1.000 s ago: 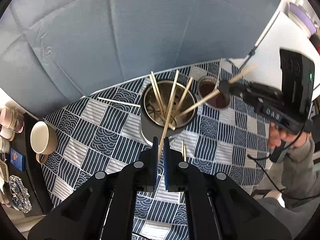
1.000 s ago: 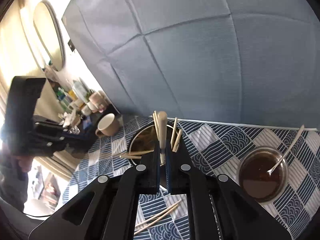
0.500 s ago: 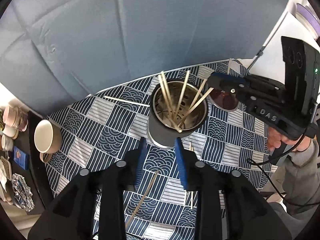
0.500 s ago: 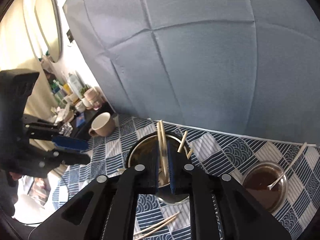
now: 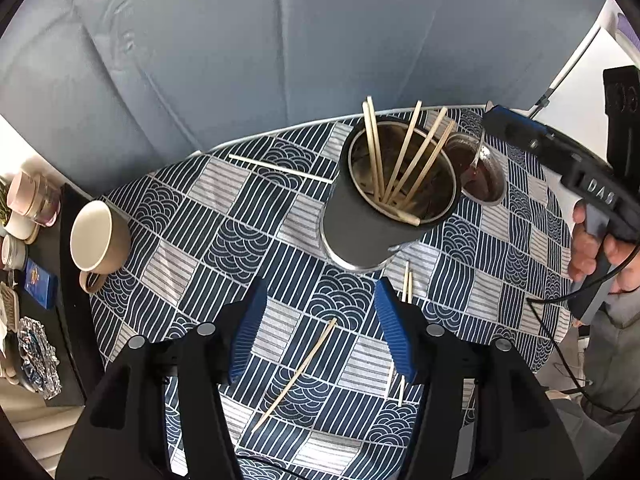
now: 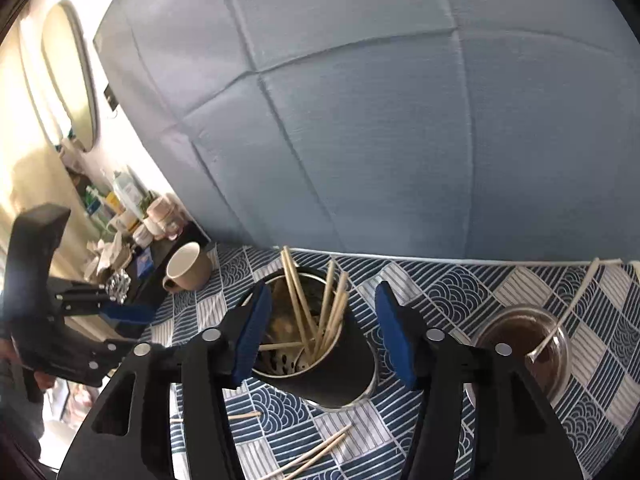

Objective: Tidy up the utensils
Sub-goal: 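Move both open tools down toward the chopsticks lying on the cloth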

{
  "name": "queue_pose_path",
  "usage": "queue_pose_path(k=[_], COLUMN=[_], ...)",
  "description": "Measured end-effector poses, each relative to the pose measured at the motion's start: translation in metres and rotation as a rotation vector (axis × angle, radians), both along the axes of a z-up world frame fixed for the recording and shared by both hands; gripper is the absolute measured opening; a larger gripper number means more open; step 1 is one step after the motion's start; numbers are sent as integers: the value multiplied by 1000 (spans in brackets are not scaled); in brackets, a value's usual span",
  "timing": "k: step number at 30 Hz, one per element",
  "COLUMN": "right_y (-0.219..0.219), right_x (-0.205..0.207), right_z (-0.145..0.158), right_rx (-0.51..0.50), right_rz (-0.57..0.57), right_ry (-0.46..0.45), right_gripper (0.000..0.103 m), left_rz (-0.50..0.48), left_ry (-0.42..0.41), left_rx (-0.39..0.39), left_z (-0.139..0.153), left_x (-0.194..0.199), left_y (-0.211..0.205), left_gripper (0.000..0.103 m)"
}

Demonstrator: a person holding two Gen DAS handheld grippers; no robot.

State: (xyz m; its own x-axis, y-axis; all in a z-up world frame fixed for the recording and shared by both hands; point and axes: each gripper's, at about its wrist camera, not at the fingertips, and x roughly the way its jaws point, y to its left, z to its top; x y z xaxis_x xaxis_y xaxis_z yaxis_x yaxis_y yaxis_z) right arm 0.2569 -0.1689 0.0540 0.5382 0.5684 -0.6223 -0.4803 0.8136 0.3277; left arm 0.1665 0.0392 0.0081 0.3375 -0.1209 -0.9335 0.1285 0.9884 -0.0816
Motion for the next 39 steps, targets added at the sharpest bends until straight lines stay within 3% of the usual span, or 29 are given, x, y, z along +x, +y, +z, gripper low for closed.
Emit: queue_pose_path(k=[19, 30, 39], right_y=[-10, -4, 11], right_x=[-33, -51, -66], right_z=[-31, -79, -134], right_rx=[-73, -134, -215], right_rz=[-18, -4, 10], right_ry=[94, 223, 362], right_gripper=[53, 53, 53], left_rz=[25, 24, 19], left_ry=[150, 222, 299], left_rx=[30, 51, 61], left_z=[-66, -104, -140], left_x=[-24, -42, -49], left_y=[21, 22, 20], left_gripper=[65, 80, 86])
